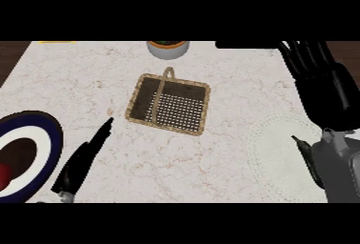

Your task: Pick the eggplant from the placemat and place it in the basket

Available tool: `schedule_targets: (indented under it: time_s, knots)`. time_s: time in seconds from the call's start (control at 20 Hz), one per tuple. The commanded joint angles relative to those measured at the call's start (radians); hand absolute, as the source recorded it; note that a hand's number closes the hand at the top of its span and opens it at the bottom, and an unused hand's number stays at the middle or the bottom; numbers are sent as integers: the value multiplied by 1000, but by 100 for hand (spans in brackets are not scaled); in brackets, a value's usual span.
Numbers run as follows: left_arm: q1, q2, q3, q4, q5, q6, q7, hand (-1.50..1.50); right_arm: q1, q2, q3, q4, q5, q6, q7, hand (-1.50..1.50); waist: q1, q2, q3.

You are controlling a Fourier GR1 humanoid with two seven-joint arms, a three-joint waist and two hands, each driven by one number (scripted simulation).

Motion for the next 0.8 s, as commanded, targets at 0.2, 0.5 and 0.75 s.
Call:
schedule_targets:
  time_s: [0.2,0.5,0.75]
  knots:
    - [-129,20,116,-109,46,-18,-129,0,208,-244,-110,245,-128,358,16,150,18,38,45]
    - [-131,22,171,-63,110,-80,-186,0,449,-209,19,207,61,673,-377,-150,8,26,41]
    - [-172,-16,165,-4,87,-83,-204,0,455,-236,24,36,274,399,-244,-150,-5,21,37]
